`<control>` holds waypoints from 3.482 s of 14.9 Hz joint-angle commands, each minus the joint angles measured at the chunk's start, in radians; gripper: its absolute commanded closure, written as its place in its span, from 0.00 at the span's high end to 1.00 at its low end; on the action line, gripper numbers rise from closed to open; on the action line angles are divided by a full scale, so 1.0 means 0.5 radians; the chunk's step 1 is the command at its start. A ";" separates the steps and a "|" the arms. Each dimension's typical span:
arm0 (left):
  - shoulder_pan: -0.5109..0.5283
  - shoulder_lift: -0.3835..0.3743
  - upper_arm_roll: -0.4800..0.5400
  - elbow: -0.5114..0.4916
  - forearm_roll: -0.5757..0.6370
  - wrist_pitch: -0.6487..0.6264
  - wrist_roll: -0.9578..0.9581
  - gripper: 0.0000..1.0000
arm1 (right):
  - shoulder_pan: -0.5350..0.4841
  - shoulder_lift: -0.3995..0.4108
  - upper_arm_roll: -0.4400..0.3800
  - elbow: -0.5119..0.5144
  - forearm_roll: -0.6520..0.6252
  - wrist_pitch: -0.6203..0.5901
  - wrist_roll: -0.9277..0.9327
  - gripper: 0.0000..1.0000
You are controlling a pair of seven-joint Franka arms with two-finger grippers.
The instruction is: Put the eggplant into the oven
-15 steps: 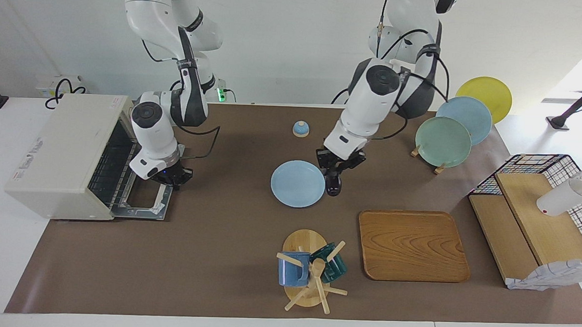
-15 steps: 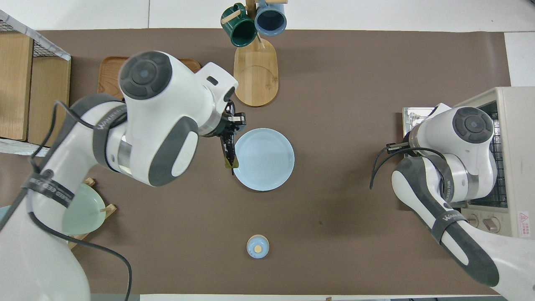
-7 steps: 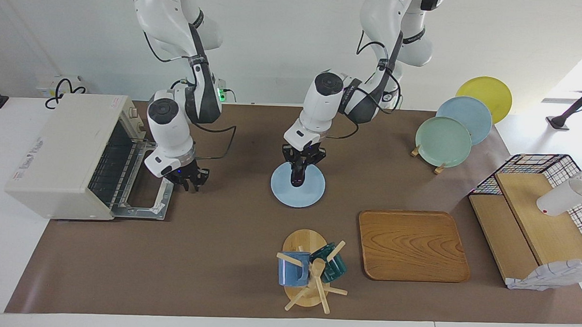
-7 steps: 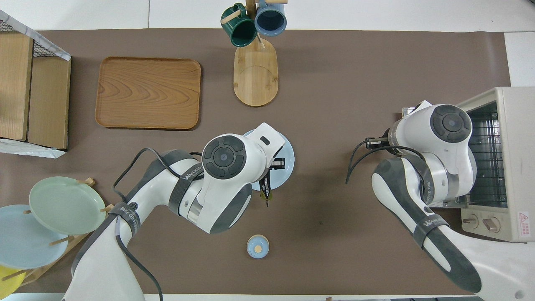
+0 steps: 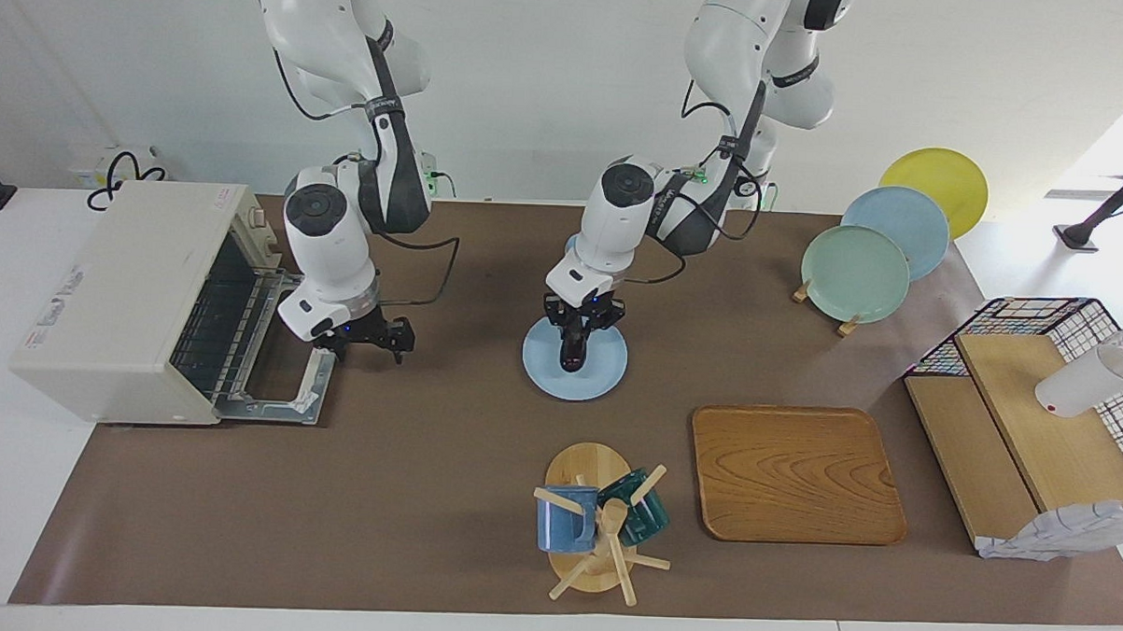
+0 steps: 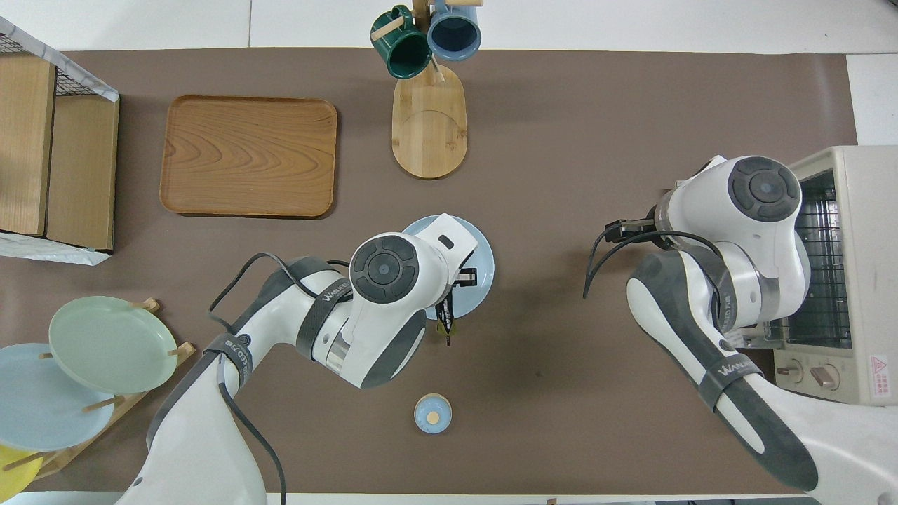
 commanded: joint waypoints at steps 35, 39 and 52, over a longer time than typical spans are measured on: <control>1.126 -0.713 0.029 0.464 0.186 -1.603 0.998 1.00 | 1.298 1.016 0.006 1.342 -0.372 -0.419 1.366 0.00; 1.147 -0.713 0.017 0.495 0.186 -1.615 1.001 1.00 | 1.234 0.897 -0.012 1.440 -0.406 -0.722 1.290 0.00; 1.200 -0.701 -0.041 0.550 0.189 -1.667 1.007 1.00 | 0.420 -0.029 -0.018 0.532 -0.415 -1.070 0.486 0.00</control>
